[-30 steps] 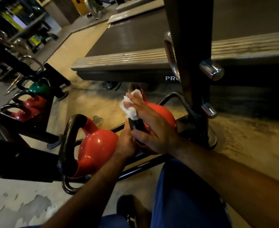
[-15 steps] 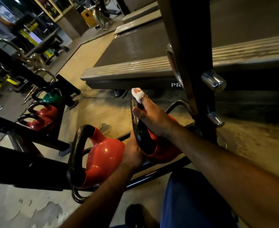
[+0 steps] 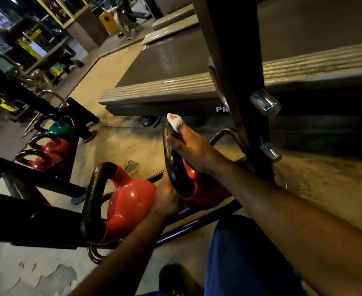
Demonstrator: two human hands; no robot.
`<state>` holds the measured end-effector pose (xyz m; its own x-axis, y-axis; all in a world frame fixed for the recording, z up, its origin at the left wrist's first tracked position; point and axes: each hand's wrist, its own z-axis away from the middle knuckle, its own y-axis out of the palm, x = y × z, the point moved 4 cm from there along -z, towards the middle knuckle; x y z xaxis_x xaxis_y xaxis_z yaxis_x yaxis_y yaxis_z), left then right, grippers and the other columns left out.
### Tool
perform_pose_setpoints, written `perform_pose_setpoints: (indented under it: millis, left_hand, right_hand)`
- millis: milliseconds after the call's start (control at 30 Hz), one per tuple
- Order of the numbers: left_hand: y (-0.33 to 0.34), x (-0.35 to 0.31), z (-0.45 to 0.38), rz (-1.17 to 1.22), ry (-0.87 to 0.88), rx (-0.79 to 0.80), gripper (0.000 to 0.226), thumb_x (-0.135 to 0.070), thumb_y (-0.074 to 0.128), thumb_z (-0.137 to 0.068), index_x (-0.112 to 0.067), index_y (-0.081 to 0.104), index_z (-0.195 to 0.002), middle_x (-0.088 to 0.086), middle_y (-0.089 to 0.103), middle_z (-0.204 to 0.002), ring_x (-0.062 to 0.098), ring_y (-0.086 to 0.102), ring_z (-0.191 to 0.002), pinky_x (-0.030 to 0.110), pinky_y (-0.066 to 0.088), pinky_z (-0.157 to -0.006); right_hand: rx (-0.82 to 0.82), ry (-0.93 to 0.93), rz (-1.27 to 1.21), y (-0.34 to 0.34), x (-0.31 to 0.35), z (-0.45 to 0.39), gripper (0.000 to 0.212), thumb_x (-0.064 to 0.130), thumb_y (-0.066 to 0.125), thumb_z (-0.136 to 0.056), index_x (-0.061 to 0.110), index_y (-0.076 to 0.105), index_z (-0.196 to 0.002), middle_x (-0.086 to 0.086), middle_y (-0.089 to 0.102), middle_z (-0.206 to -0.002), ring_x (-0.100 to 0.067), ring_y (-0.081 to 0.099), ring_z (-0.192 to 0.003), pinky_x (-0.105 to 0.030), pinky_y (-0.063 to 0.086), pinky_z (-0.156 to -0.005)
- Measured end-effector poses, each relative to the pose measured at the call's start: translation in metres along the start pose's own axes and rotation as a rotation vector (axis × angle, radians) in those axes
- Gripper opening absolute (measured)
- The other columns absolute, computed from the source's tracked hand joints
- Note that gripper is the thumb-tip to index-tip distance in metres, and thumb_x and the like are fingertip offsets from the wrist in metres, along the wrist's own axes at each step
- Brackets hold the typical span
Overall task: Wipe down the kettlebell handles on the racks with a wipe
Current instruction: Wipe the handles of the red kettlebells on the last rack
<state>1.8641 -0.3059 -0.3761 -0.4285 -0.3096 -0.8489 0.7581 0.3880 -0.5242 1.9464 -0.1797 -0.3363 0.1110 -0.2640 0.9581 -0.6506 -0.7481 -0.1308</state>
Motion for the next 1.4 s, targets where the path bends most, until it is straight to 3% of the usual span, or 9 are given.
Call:
perform_pose_setpoints:
  millis: [100, 200, 367, 533, 667, 800, 933, 1267, 1400]
  left_hand:
    - [0.002, 0.001, 0.004, 0.03, -0.02, 0.016, 0.078, -0.06, 0.065, -0.078, -0.004, 0.051, -0.131, 0.008, 0.068, -0.116, 0.027, 0.064, -0.111, 0.05, 0.053, -0.094]
    - [0.002, -0.001, 0.004, 0.054, -0.005, -0.019, 0.08, -0.058, 0.066, -0.075, -0.002, 0.052, -0.13, 0.004, 0.069, -0.113, 0.024, 0.065, -0.109, 0.035, 0.054, -0.09]
    - [0.001, 0.005, 0.001, -0.013, 0.06, 0.016, 0.083, -0.072, 0.057, -0.081, -0.004, 0.053, -0.129, 0.008, 0.066, -0.117, 0.026, 0.063, -0.11, 0.045, 0.053, -0.093]
    - [0.002, 0.012, -0.003, -0.032, 0.099, -0.022, 0.051, -0.05, 0.057, -0.089, -0.019, 0.055, -0.129, 0.008, 0.063, -0.121, 0.024, 0.061, -0.114, 0.047, 0.051, -0.096]
    - [0.004, 0.014, -0.001, -0.033, 0.122, -0.008, 0.056, -0.051, 0.052, -0.09, -0.014, 0.051, -0.132, 0.008, 0.063, -0.12, 0.025, 0.062, -0.111, 0.047, 0.053, -0.093]
    - [0.005, 0.011, -0.001, -0.012, 0.13, -0.029, 0.063, -0.056, 0.054, -0.088, -0.011, 0.05, -0.132, 0.009, 0.064, -0.119, 0.023, 0.063, -0.109, 0.042, 0.054, -0.089]
    - [0.004, 0.018, -0.002, -0.026, 0.091, -0.011, 0.066, -0.064, 0.055, -0.088, -0.012, 0.051, -0.129, 0.019, 0.059, -0.12, 0.041, 0.059, -0.109, 0.057, 0.053, -0.09]
    - [0.005, 0.01, -0.003, -0.023, 0.185, -0.023, 0.034, -0.04, 0.048, -0.099, -0.042, 0.044, -0.134, 0.005, 0.057, -0.13, 0.024, 0.056, -0.12, 0.055, 0.049, -0.097]
    - [0.006, 0.008, -0.002, -0.043, 0.182, -0.025, 0.034, -0.04, 0.048, -0.1, -0.045, 0.044, -0.133, 0.002, 0.056, -0.131, 0.022, 0.055, -0.122, 0.055, 0.048, -0.099]
  right_hand:
    - [-0.025, 0.043, -0.023, 0.002, 0.007, 0.0, 0.095, 0.083, 0.036, -0.083, 0.028, 0.023, -0.159, 0.006, 0.025, -0.165, 0.0, 0.024, -0.144, -0.03, 0.025, -0.118]
    - [0.012, -0.051, 0.06, -0.001, 0.01, 0.007, 0.068, 0.06, 0.041, -0.098, 0.029, 0.028, -0.158, 0.006, 0.022, -0.166, -0.005, 0.017, -0.151, -0.03, 0.022, -0.119]
    - [-0.045, 0.081, 0.037, -0.01, 0.007, -0.003, 0.057, 0.058, 0.04, -0.1, 0.03, 0.043, -0.149, 0.0, 0.06, -0.137, -0.015, 0.055, -0.126, -0.035, 0.044, -0.103]
    - [-0.011, -0.04, 0.052, -0.004, 0.011, 0.013, 0.059, 0.044, 0.048, -0.102, 0.025, 0.034, -0.156, 0.003, 0.033, -0.162, -0.01, 0.031, -0.147, -0.031, 0.031, -0.115]
    - [-0.063, 0.04, -0.039, -0.007, 0.014, 0.008, 0.05, 0.041, 0.048, -0.103, 0.029, 0.042, -0.151, 0.002, 0.054, -0.146, -0.009, 0.049, -0.132, -0.034, 0.04, -0.113]
    - [-0.047, -0.074, 0.02, 0.0, 0.018, 0.019, 0.049, 0.031, 0.046, -0.105, 0.018, 0.043, -0.152, 0.003, 0.036, -0.161, -0.003, 0.025, -0.149, -0.02, 0.023, -0.119]
    - [-0.123, -0.02, -0.106, -0.01, 0.014, 0.015, 0.042, 0.014, 0.045, -0.104, 0.013, 0.05, -0.146, 0.005, 0.044, -0.154, 0.006, 0.034, -0.14, -0.015, 0.024, -0.118]
    - [-0.483, 0.089, -0.352, -0.005, 0.024, 0.049, 0.035, -0.014, 0.053, -0.088, 0.009, 0.074, -0.103, -0.009, 0.075, -0.104, -0.017, 0.072, -0.097, -0.028, 0.059, -0.083]
    - [-0.417, 0.337, -0.43, 0.002, 0.012, 0.052, 0.044, -0.012, 0.055, -0.09, 0.012, 0.062, -0.126, -0.008, 0.071, -0.112, -0.014, 0.069, -0.096, -0.021, 0.057, -0.077]
